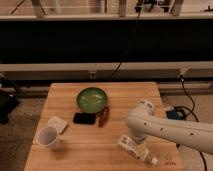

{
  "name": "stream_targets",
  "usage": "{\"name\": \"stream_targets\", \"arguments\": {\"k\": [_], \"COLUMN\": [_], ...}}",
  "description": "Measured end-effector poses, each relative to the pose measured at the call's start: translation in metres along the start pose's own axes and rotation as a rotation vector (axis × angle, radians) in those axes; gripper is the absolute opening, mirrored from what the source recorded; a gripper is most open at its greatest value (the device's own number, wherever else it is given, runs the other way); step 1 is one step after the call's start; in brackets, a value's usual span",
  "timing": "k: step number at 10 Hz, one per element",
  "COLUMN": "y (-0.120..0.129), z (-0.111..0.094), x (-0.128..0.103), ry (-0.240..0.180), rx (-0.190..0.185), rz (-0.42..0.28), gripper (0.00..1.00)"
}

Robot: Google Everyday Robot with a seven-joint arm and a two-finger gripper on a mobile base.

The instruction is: Place the bottle in the ceramic bowl

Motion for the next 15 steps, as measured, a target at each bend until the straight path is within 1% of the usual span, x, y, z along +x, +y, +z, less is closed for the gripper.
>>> {"name": "stream_targets", "arguments": {"k": [3,7,8,9,11,14,15], "y": [0.001,0.005,0.005,0.003,0.001,0.000,-0.002], "z": [0.015,0.022,0.023,0.019,0.014,0.015,0.014], "x": [0.002,0.005,0.007,0.003,0.002,0.001,-0.001], "ry": [-0.005,-0.010,-0.007,-0.006,-0.001,0.001,0.002], "rx": [0.000,0.006,0.006,0.004,0.005,0.008,0.011], "rz": [-0.009,-0.006,-0.004,-0.002,0.000,-0.004,-0.006], "gripper": [0.80,0.79,0.77,0.65,0.47,0.14,0.07]}}
